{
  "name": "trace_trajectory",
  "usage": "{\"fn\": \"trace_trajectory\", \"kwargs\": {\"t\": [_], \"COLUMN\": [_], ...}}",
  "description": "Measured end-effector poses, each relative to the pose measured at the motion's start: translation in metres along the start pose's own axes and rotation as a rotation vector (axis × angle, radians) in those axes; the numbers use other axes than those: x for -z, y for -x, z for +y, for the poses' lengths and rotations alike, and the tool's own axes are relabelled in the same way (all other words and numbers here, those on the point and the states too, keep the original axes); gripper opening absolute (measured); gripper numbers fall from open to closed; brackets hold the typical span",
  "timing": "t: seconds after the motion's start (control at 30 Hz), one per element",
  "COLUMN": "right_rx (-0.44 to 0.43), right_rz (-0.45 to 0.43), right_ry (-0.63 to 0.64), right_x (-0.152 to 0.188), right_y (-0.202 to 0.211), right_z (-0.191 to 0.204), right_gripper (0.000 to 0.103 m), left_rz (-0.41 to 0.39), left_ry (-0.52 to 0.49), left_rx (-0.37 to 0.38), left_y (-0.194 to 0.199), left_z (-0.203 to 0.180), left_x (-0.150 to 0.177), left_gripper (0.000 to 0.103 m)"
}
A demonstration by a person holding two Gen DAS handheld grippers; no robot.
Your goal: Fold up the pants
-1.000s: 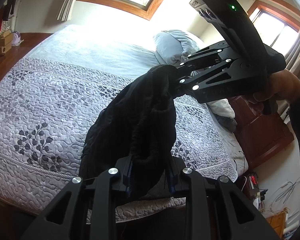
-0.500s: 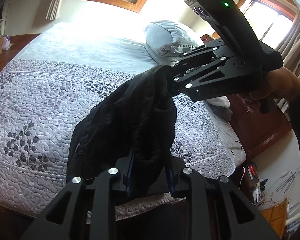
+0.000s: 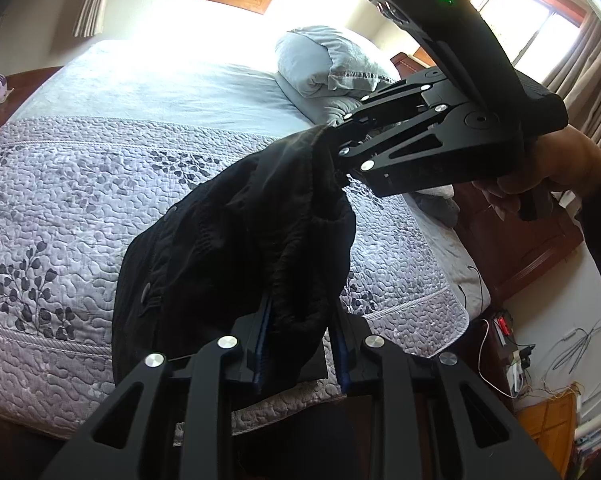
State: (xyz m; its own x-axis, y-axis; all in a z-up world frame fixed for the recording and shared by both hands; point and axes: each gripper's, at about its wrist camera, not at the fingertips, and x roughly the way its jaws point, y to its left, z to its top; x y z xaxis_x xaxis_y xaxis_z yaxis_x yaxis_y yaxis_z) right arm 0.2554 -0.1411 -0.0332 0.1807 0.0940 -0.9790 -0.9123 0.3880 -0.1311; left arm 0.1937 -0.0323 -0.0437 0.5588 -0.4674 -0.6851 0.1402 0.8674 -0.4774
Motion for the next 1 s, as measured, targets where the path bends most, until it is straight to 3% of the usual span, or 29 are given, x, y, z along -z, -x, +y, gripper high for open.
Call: {"fn": "trace_trajectory", "kwargs": {"t": [1.0], "right_rx": [0.014], "right_rz": [0.014], "right_ry": [-0.037], "right_x": [0.072], "right_y": [-0.045], "right_z": [-0.029], "right_gripper": [0.024], "left_rz": [0.123], "left_ry": [-0.041], "left_rx": [0.035], "left_y": [-0.078], "left_z": [-0.033], "left_x": [0.014], "left_gripper": [0.025]}}
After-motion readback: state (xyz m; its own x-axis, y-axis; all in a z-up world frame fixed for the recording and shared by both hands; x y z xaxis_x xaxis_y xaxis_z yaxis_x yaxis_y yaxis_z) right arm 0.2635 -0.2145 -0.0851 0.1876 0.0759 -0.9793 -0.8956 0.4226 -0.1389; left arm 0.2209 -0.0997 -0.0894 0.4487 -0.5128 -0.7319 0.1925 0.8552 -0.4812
